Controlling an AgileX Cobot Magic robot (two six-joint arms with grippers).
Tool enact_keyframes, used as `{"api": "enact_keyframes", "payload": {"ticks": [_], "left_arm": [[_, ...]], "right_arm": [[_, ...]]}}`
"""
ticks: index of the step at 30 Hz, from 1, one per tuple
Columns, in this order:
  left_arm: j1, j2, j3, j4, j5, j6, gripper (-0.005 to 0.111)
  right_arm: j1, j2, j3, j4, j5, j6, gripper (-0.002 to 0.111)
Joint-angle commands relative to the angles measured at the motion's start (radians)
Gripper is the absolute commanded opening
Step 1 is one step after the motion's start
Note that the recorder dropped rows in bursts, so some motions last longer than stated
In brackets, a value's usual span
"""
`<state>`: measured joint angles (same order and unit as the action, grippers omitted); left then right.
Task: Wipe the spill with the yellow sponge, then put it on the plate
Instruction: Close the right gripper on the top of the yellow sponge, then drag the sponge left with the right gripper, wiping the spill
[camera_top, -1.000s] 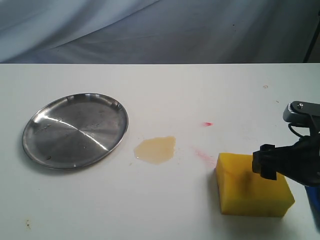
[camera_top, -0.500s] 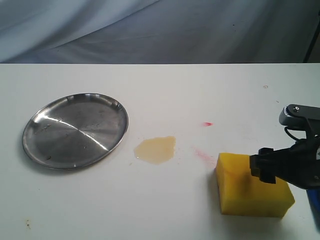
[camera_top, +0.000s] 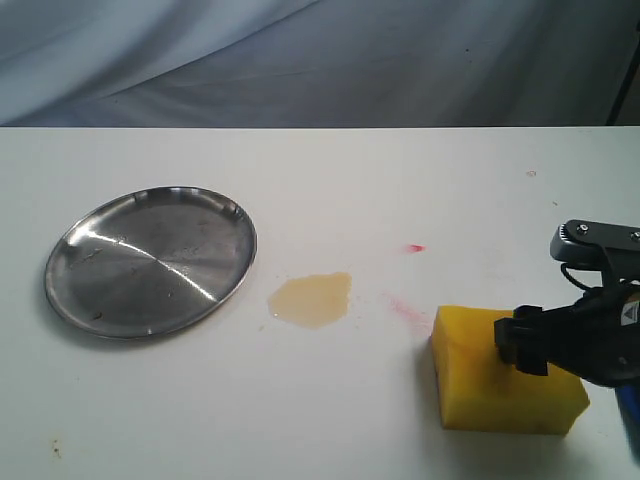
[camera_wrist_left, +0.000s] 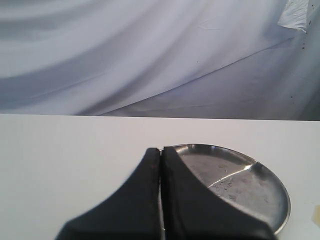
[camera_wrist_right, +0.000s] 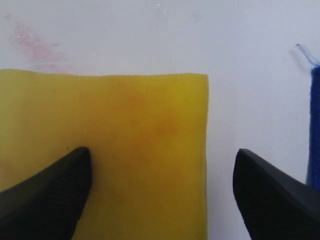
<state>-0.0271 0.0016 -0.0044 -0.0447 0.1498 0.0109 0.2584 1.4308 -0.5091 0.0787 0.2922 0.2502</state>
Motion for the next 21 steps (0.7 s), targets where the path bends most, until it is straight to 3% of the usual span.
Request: {"api": "enact_keyframes", "payload": {"ticks": [1,2,3,8,9,16,21], "left_arm": [[-0.001,-0.002,0.004,0.001,-0.004,-0.001,0.001],[-0.001,-0.002,0.004,0.001,-0.004,-0.001,0.001],[-0.001,-0.002,0.004,0.001,-0.004,-0.001,0.001],[-0.001,-0.002,0.004,0.001,-0.004,-0.003,0.001],[-0.001,-0.002,0.004,0.001,-0.004,-0.003,0.001],[-0.001,-0.002,0.004,0.001,-0.004,-0.003,0.001],[-0.001,-0.002,0.004,0.001,-0.004,-0.003,0.001]], "right_arm": [[0.002,0.031,0.002,0.003,-0.009,0.001,0.062],[0.002,0.033,0.002,0.003,-0.012,0.001,0.058],[0.002,0.039,0.002,0.003,-0.016,0.001,0.045],[0.002,0.039,0.002,0.023,-0.023,0.001,0.004],[0.004,0.039,0.002,0.039,-0.031,0.001,0.000],[0.129,0.039,-0.142,0.064,-0.055,0.003,0.000],[0.162,0.053,-0.206,0.072,-0.087,0.018,0.000]]}}
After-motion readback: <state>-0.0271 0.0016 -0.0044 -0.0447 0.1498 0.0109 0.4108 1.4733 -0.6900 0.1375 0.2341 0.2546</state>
